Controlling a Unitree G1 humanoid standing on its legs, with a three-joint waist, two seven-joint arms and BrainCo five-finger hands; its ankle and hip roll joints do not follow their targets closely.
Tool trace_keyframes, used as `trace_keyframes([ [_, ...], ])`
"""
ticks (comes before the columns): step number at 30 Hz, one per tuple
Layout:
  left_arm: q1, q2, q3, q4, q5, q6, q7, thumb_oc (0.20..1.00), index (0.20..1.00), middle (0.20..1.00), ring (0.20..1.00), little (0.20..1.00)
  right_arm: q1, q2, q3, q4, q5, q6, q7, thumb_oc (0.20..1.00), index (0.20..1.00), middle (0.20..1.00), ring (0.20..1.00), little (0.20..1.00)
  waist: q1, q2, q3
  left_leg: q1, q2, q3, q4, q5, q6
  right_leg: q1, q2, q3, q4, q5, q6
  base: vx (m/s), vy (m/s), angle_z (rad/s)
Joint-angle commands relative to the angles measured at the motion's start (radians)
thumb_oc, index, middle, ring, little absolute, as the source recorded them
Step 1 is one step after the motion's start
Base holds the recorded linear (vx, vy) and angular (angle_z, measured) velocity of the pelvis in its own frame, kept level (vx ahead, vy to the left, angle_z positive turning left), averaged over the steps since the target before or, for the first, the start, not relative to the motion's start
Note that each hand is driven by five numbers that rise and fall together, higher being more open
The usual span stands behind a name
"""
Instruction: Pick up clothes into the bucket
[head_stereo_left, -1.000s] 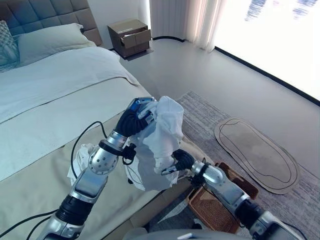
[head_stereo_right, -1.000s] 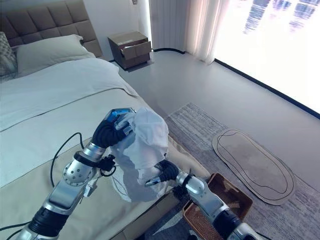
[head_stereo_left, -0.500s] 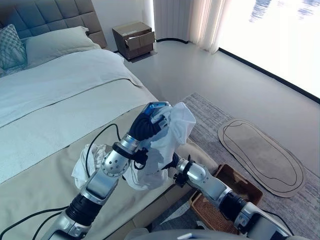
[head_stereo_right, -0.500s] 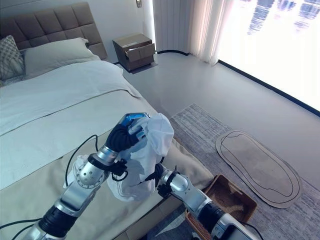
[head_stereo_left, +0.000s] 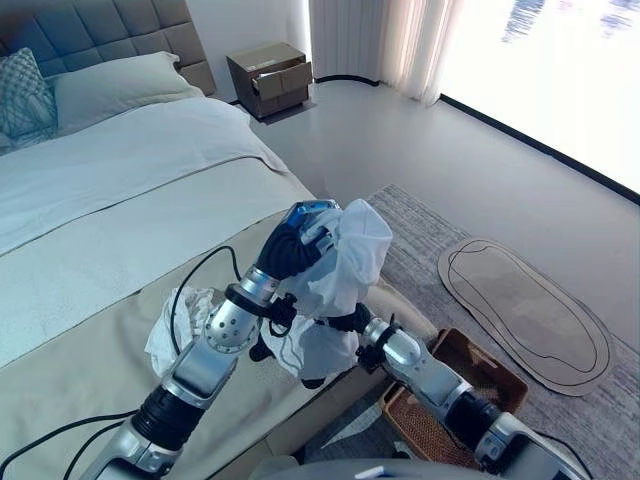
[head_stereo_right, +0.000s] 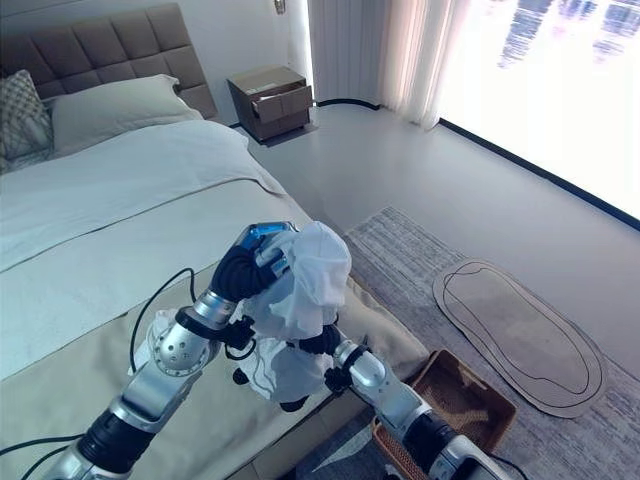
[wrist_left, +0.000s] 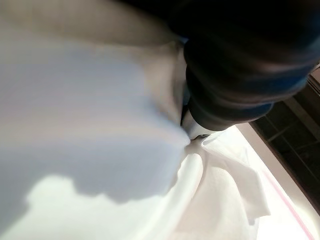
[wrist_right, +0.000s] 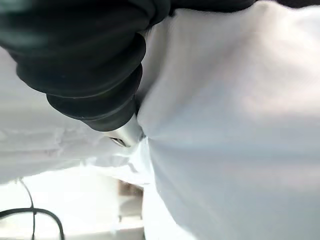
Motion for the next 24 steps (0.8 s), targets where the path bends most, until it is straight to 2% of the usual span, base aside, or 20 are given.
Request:
trace_keyframes([
  [1,-0.074,-0.019,0.1,-0.049,-0.034,-0.084,0.047,0.2,0.2,0.2,0.2,0.2,0.012,0.013,-0.04,-0.033,0.09,-0.066,0.021,0.2,0.2,0.2,0.2,0.2,-0.003,-0.045,-0.002,0.038,0.039,0.036,0.052,-0.103,0.001,-0.058,-0.073,-0.02,0.006,0.105,0.047,0.0,0.0,0.0],
  [4,-0.032,-0.026,0.136,-0.035,-0.079,-0.104,0.039,0.2,0.2,0.2,0.2,0.2,0.069,-0.01,-0.09,-0.035,0.118,-0.073,0.023,0.2,0.2,0.2,0.2,0.2,-0.008,-0.047,0.0,0.037,0.04,0.038,0.052,-0.102,-0.001,-0.059,-0.073,-0.018,0.006,0.105,0.047,0.0,0.0,0.0],
  [6,0.01,-0.051,0.156,0.001,-0.166,-0.117,0.017,0.2,0.2,0.2,0.2,0.2,0.114,-0.02,-0.14,-0.04,0.159,-0.079,0.017,0.2,0.2,0.2,0.2,0.2,-0.014,-0.048,0.001,0.037,0.04,0.04,0.051,-0.101,-0.002,-0.061,-0.072,-0.015,0.006,0.106,0.047,0.0,0.0,0.0],
  [7,0.035,-0.068,0.168,0.021,-0.213,-0.12,0.003,0.567,0.567,0.567,0.567,0.567,0.134,-0.021,-0.163,-0.046,0.185,-0.083,0.017,0.2,0.2,0.2,0.2,0.2,-0.016,-0.049,0.002,0.036,0.04,0.041,0.051,-0.1,-0.002,-0.062,-0.071,-0.013,0.006,0.107,0.046,0.0,0.0,0.0],
  [8,0.072,-0.083,0.188,0.043,-0.252,-0.119,-0.006,1.0,1.0,1.0,1.0,1.0,0.159,-0.023,-0.196,-0.054,0.206,-0.088,0.016,0.2,0.2,0.2,0.2,0.2,-0.019,-0.051,0.004,0.035,0.04,0.043,0.05,-0.099,-0.002,-0.065,-0.07,-0.01,0.005,0.107,0.046,0.0,0.0,0.0],
  [11,0.154,-0.096,0.214,0.09,-0.287,-0.108,-0.028,1.0,1.0,1.0,1.0,1.0,0.174,-0.022,-0.252,-0.043,0.219,-0.104,-0.005,0.2,0.2,0.2,0.2,0.2,-0.017,-0.05,0.006,0.032,0.041,0.043,0.052,-0.099,-0.001,-0.067,-0.069,-0.009,0.005,0.108,0.045,0.0,-0.005,-0.03],
  [19,0.299,-0.105,0.286,0.297,-0.244,-0.078,-0.034,1.0,1.0,1.0,1.0,1.0,0.26,-0.022,-0.421,-0.111,0.325,-0.143,-0.009,0.2,0.2,0.2,0.2,0.2,-0.023,-0.049,0.011,0.031,0.043,0.047,0.054,-0.097,-0.001,-0.069,-0.067,-0.008,0.005,0.107,0.045,0.0,0.0,0.0],
  [24,0.342,-0.115,0.327,0.347,-0.227,-0.071,-0.035,1.0,1.0,1.0,1.0,1.0,0.284,-0.008,-0.487,-0.115,0.382,-0.154,-0.002,0.2,0.2,0.2,0.2,0.2,-0.023,-0.047,0.013,0.028,0.041,0.047,0.054,-0.096,0.0,-0.071,-0.068,-0.01,0.005,0.109,0.047,0.0,0.0,0.0],
])
